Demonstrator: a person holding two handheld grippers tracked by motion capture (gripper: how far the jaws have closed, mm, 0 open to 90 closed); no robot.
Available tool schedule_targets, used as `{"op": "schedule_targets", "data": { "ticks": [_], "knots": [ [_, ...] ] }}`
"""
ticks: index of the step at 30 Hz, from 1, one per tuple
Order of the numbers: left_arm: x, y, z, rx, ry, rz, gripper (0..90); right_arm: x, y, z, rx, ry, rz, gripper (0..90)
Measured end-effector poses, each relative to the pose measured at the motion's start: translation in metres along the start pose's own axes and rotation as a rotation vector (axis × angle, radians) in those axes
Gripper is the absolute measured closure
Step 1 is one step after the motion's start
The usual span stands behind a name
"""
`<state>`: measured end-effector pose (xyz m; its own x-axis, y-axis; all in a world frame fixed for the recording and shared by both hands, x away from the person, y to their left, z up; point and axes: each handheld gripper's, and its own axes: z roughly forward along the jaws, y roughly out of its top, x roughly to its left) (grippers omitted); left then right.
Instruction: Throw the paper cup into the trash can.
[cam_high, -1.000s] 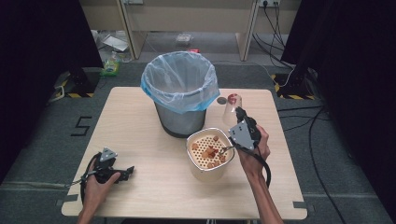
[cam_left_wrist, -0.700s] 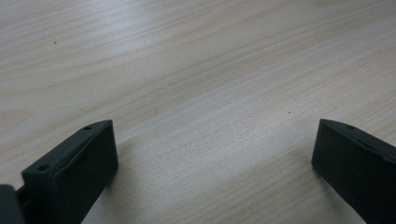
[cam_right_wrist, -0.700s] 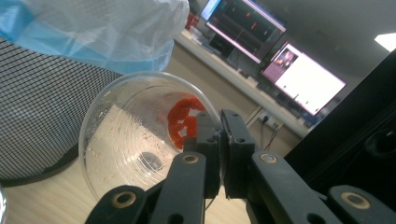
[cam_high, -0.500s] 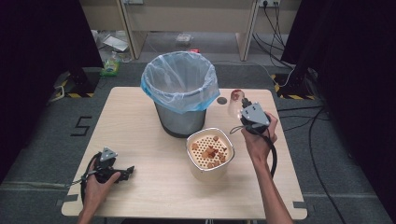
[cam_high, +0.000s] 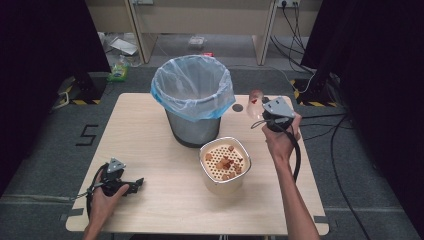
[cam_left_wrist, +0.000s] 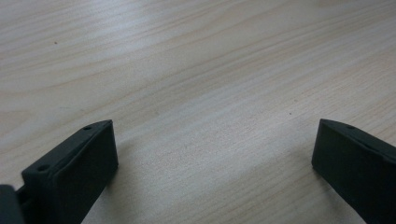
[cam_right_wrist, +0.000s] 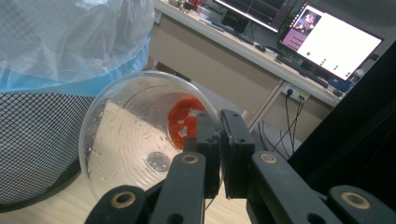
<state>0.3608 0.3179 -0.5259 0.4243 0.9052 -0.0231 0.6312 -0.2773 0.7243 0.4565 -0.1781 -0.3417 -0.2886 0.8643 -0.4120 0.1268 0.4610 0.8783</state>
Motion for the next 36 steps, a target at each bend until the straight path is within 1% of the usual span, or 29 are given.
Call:
{"op": "schedule_targets", "data": {
  "ticks": [1,3,5,8,9,11,15,17,20,22,25,28,31,33,36],
  "knots": [
    [0.000,0.000,0.000,0.000,0.000,0.000,0.0,-0.001,0.002,0.001,0.003,0.001,-0.004,87.1],
    [0.000,0.000,0.000,0.000,0.000,0.000,0.0,-0.003,0.006,0.003,0.010,0.015,0.006,87.1],
    [0.000,0.000,0.000,0.000,0.000,0.000,0.0,-0.005,0.011,0.005,0.012,0.021,0.007,87.0],
    [0.000,0.000,0.000,0.000,0.000,0.000,0.0,-0.008,0.023,0.007,0.000,0.022,0.009,87.0],
    [0.000,0.000,0.000,0.000,0.000,0.000,0.0,-0.009,0.027,0.008,-0.004,0.020,0.001,87.0],
    [0.000,0.000,0.000,0.000,0.000,0.000,0.0,-0.011,0.037,0.007,-0.013,0.020,-0.003,87.0],
    [0.000,0.000,0.000,-0.001,0.001,0.000,0.0,-0.014,0.058,0.005,-0.029,0.018,-0.027,87.0],
    [0.000,0.000,0.000,-0.001,0.001,0.000,0.0,-0.014,0.069,0.003,-0.036,0.007,-0.050,87.0],
    [0.000,0.000,0.000,-0.001,0.002,0.002,0.0,-0.014,0.085,0.000,-0.059,0.004,-0.058,87.0],
    [0.000,0.000,0.000,-0.002,0.002,0.001,0.0,-0.012,0.100,-0.002,-0.078,0.012,-0.069,87.0],
    [-0.001,0.000,0.000,-0.002,0.002,0.003,0.0,-0.007,0.115,-0.003,-0.101,0.025,-0.080,87.0],
    [0.000,0.000,0.000,-0.001,0.001,0.003,0.0,0.005,0.132,-0.001,-0.114,0.042,-0.109,87.0],
    [0.000,0.000,0.000,-0.001,0.001,0.004,0.0,0.022,0.147,0.005,-0.123,0.074,-0.141,87.0],
    [0.000,0.000,0.000,-0.001,0.000,0.003,0.0,0.031,0.153,0.010,-0.120,0.092,-0.160,87.0],
    [0.000,0.000,0.000,-0.001,0.000,0.003,0.0,0.047,0.160,0.022,-0.097,0.128,-0.181,86.8]
  ]
}}
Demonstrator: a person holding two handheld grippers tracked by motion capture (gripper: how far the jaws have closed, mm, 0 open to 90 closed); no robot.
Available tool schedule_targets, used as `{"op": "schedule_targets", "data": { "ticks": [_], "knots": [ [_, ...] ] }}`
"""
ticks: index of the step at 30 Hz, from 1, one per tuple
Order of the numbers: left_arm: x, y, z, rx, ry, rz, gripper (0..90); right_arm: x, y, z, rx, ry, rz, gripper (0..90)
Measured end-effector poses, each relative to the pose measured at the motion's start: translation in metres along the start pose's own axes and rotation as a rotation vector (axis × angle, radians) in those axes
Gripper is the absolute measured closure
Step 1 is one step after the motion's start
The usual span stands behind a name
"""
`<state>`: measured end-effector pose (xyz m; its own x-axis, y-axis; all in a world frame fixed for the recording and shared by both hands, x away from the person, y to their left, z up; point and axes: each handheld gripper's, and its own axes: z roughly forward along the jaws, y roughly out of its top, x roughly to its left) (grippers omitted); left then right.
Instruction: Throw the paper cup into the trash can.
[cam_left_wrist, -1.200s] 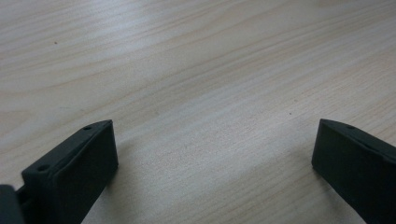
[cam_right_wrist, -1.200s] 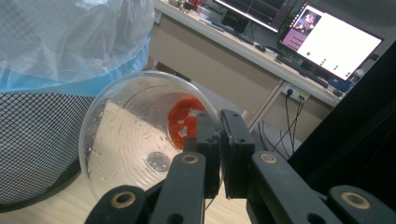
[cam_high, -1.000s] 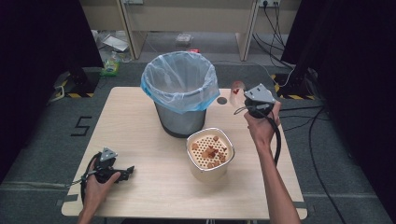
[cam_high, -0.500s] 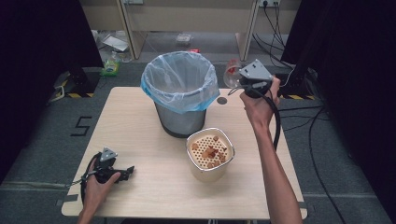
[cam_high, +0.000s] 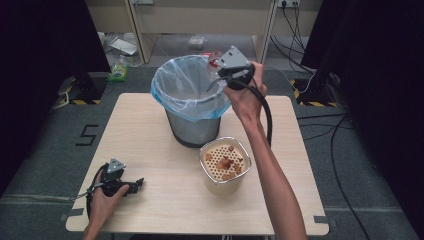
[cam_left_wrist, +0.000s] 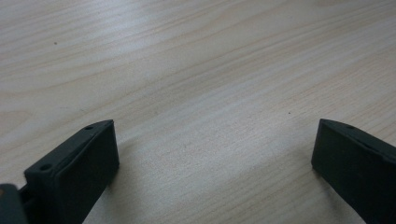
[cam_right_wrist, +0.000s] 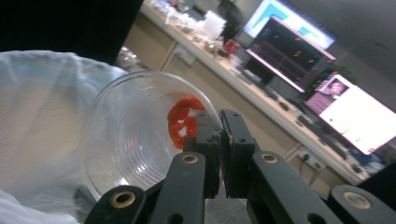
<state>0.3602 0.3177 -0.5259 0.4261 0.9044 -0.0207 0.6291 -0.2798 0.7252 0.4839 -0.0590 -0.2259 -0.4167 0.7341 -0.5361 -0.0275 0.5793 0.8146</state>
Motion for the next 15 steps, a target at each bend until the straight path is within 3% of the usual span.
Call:
{"op": "schedule_targets", "data": {
  "ticks": [3,5,8,15],
  "knots": [
    [0.000,0.000,0.000,0.000,0.000,0.000,0.0,0.012,0.003,0.015,0.026,0.026,-0.001,85.9],
    [0.000,0.000,0.000,0.000,0.000,0.000,0.0,0.020,0.004,0.027,0.052,0.057,0.021,78.2],
    [0.000,0.000,0.000,0.001,-0.001,0.000,0.0,0.026,0.005,0.036,0.069,0.063,0.026,72.6],
    [0.000,0.000,0.000,0.001,-0.003,0.000,0.0,0.022,0.003,0.033,0.081,0.059,0.054,65.4]
  ]
}}
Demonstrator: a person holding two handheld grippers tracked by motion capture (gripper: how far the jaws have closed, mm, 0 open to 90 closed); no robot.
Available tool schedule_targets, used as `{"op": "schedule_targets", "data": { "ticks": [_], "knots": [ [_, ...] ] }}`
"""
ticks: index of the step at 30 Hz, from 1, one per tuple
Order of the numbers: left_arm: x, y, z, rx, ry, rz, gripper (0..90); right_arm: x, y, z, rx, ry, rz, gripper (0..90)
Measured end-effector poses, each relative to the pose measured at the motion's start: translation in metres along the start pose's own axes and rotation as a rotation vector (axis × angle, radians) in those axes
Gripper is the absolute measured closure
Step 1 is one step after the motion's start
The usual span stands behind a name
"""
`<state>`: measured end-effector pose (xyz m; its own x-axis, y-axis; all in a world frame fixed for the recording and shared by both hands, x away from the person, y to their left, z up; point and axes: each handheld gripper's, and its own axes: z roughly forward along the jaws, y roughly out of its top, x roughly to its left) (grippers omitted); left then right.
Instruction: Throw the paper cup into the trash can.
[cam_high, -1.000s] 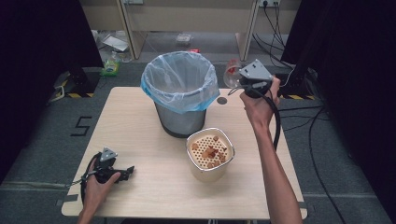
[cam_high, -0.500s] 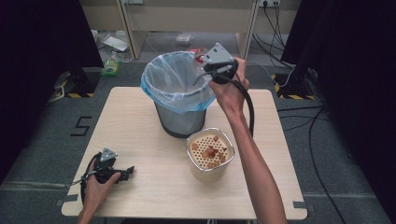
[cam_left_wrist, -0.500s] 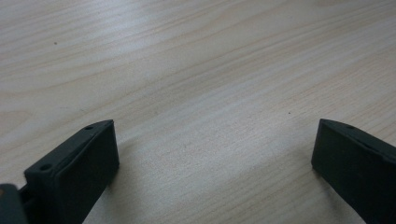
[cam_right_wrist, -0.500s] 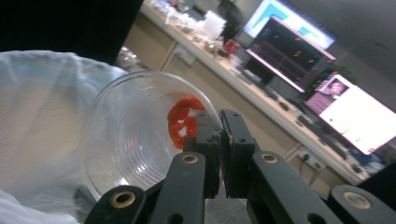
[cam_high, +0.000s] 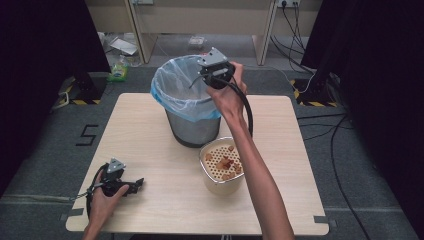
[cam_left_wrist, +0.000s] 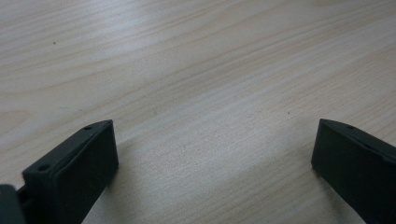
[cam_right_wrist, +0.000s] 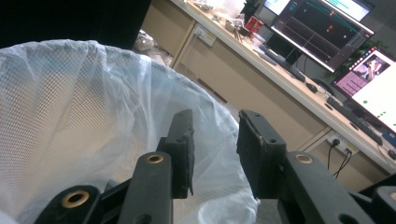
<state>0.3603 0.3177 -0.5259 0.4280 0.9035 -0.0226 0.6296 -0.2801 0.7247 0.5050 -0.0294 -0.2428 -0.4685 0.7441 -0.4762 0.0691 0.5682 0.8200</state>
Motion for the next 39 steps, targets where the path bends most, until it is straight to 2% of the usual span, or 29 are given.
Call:
{"op": "schedule_targets", "data": {
  "ticks": [8,13,18,26,28,31,39],
  "knots": [
    [0.000,0.000,0.000,0.000,0.000,0.000,0.0,-0.023,-0.024,-0.021,0.037,-0.002,0.057,50.0],
    [0.000,0.000,0.000,0.000,0.000,0.000,0.0,-0.038,-0.043,-0.036,0.049,-0.030,0.099,40.7],
    [0.000,0.000,0.000,0.000,0.001,0.000,0.0,-0.049,-0.071,-0.051,0.069,-0.024,0.161,36.7],
    [0.000,0.000,0.000,0.001,0.001,0.001,0.0,-0.061,-0.119,-0.067,0.124,-0.024,0.206,33.3],
    [0.000,0.000,0.000,0.000,0.002,0.001,0.0,-0.063,-0.130,-0.071,0.131,-0.026,0.225,32.5],
    [0.000,0.000,0.000,0.000,0.002,0.002,0.0,-0.062,-0.147,-0.078,0.133,-0.003,0.275,31.6],
    [-0.001,0.000,0.000,-0.002,0.004,0.000,0.0,-0.046,-0.186,-0.094,0.142,0.031,0.328,31.0]
  ]
}}
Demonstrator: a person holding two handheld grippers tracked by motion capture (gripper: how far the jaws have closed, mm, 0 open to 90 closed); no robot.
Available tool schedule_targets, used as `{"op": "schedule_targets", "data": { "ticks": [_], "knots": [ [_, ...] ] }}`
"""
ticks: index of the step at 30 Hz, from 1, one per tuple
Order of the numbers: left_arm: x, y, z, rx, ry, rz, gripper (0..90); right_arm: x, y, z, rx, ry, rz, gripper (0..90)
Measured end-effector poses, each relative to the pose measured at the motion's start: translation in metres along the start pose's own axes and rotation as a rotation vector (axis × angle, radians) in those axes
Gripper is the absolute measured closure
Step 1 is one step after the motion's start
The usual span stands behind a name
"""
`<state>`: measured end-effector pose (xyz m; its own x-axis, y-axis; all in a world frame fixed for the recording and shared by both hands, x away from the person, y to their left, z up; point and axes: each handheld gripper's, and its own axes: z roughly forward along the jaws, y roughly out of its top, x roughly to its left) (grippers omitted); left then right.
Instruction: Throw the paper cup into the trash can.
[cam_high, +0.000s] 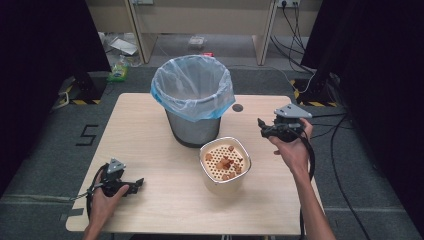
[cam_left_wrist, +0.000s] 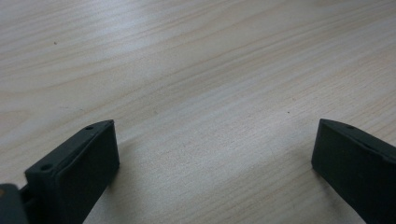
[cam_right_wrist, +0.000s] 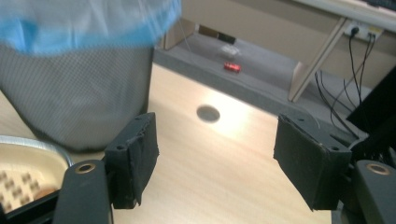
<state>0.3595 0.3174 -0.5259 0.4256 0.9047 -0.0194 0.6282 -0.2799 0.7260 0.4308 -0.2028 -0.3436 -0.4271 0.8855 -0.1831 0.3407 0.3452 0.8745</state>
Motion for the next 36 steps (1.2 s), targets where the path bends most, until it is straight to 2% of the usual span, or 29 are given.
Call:
{"op": "schedule_targets", "data": {
  "ticks": [2,8,14,15,18,23,30,34,36],
  "knots": [
    [0.000,0.000,0.000,0.000,0.000,0.000,0.0,0.000,-0.012,-0.001,0.017,-0.012,0.001,30.7],
    [0.000,0.000,0.000,0.000,0.001,0.000,0.0,0.002,-0.051,0.000,0.042,0.001,0.048,30.8],
    [0.000,0.000,0.000,0.000,0.001,-0.001,0.0,0.010,-0.083,0.003,0.076,0.005,0.065,30.7],
    [0.000,0.000,0.000,0.000,0.001,0.000,0.0,0.011,-0.088,0.004,0.098,0.013,0.058,30.5],
    [0.000,0.000,0.000,0.000,0.000,-0.001,0.0,0.014,-0.099,0.005,0.110,0.022,0.070,30.4],
    [0.000,0.000,0.000,0.000,-0.002,-0.001,0.0,0.022,-0.118,0.009,0.167,0.043,0.069,30.4],
    [0.000,0.000,0.000,0.000,-0.002,0.000,0.0,0.030,-0.134,0.011,0.202,0.065,0.065,29.8],
    [0.000,0.000,0.000,0.000,-0.004,0.000,0.0,0.032,-0.144,0.015,0.247,0.073,0.066,29.3],
    [0.000,0.000,0.000,0.001,-0.004,0.001,0.0,0.034,-0.147,0.018,0.289,0.069,0.059,26.6]
  ]
}}
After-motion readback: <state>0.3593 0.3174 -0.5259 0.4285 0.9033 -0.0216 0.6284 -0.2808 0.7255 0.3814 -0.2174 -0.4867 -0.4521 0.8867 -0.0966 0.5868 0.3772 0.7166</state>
